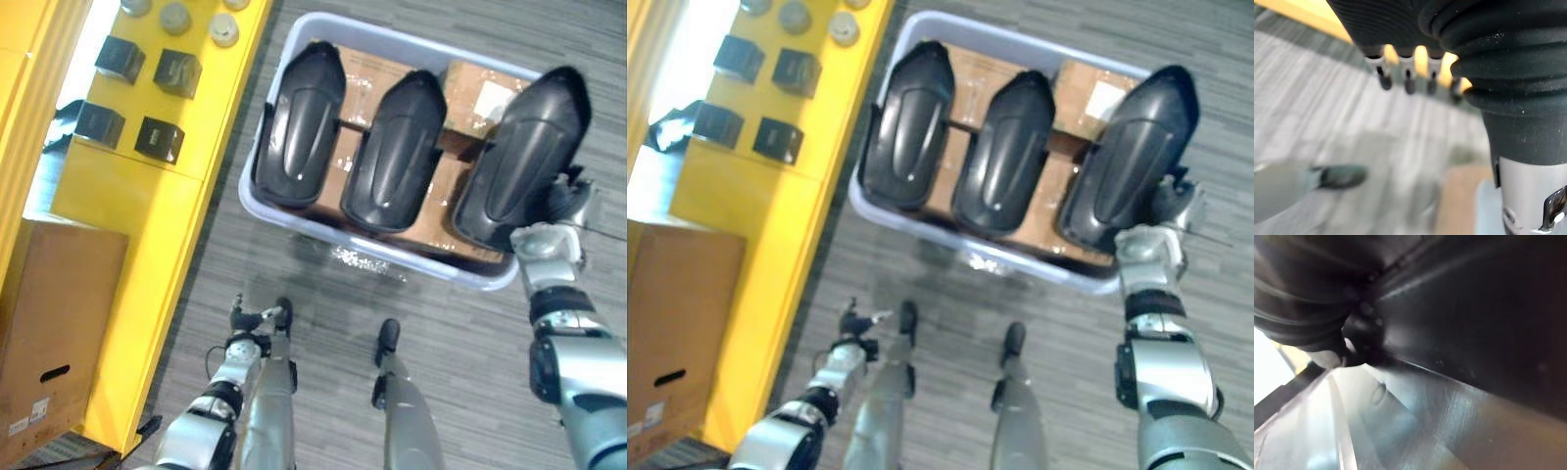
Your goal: Walk over and take plastic housings, then place them on the shelf
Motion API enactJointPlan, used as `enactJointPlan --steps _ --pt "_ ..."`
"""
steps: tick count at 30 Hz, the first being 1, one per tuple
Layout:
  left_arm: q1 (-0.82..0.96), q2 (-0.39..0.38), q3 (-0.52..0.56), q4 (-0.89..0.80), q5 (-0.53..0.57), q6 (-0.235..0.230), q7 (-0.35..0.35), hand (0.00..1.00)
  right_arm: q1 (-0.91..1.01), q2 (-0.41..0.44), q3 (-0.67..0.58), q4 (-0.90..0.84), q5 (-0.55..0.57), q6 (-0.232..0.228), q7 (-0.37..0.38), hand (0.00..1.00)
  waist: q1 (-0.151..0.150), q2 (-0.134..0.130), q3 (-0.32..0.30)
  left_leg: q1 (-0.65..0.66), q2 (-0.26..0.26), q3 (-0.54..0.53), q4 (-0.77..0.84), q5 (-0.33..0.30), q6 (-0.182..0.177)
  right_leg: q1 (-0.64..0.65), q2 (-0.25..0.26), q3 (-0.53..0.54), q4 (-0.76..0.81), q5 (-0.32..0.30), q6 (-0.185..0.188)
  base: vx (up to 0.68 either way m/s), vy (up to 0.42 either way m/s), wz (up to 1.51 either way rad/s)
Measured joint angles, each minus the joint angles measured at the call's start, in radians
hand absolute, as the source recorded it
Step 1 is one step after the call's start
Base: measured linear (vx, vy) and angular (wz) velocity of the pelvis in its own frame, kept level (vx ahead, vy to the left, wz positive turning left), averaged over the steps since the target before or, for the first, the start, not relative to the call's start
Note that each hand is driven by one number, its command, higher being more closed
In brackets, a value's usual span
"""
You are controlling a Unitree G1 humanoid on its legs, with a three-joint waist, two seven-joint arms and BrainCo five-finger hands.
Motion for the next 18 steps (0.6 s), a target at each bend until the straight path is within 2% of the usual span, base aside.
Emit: enactJointPlan --steps 3,5,7,11,13,16,18 --pt "0.052 0.028 0.06 -0.204 0.014 0.003 0.039 0.0 0.109 0.0 -0.066 -0.198 -0.057 0.013 -0.035 1.0 -0.005 -0.001 0.0 0.05 -0.006 -0.002 -0.019 0.002 0.001 0.045 -0.007 -0.006 0.001 -0.012 0.007 0.02 -0.004 0.07" --pt "0.107 0.036 0.104 -0.397 0.037 0.002 0.07 0.0 0.206 0.008 -0.114 -0.321 -0.104 0.035 -0.053 1.0 -0.009 -0.006 -0.003 0.094 -0.012 -0.003 -0.031 0.002 0.001 0.089 -0.012 -0.018 0.002 -0.024 0.013 0.02 0.004 0.13" --pt "0.134 0.053 0.112 -0.497 0.05 -0.001 0.081 0.0 0.245 0.029 -0.133 -0.366 -0.131 0.044 -0.053 1.0 -0.013 -0.021 -0.012 0.125 -0.013 -0.002 -0.047 0.002 0.002 0.112 -0.015 -0.019 0.002 -0.035 0.016 0.01 0.002 0.04" --pt "0.219 0.064 0.113 -0.711 0.079 -0.001 0.082 0.0 0.367 0.081 -0.138 -0.469 -0.214 0.062 -0.054 1.0 -0.017 -0.065 -0.086 0.199 -0.016 0.0 -0.108 0.013 0.003 0.161 -0.02 -0.023 0.0 -0.053 0.022 0.09 -0.005 0.05" --pt "0.233 0.07 0.08 -0.794 0.082 -0.001 0.071 0.0 0.396 0.085 -0.13 -0.516 -0.246 0.062 -0.051 1.0 -0.017 -0.076 -0.12 0.23 -0.018 0.002 -0.129 0.014 0.003 0.189 -0.023 -0.026 -0.013 -0.055 0.024 0.1 0.0 0.03" --pt "0.231 0.074 0.007 -0.895 0.082 -0.006 0.009 0.0 0.421 0.086 -0.068 -0.621 -0.313 0.056 -0.035 1.0 -0.018 -0.086 -0.173 0.282 -0.022 0.014 -0.14 0.014 0.004 0.243 -0.027 -0.025 -0.037 -0.056 0.025 0.08 0.002 -0.05" --pt "0.229 0.078 -0.069 -0.936 0.063 -0.008 -0.067 0.0 0.427 0.094 0.003 -0.707 -0.371 0.036 0.006 1.0 -0.022 -0.09 -0.212 0.313 -0.021 0.028 -0.141 0.012 0.006 0.275 -0.025 -0.019 -0.049 -0.056 0.025 0.07 -0.011 -0.1"
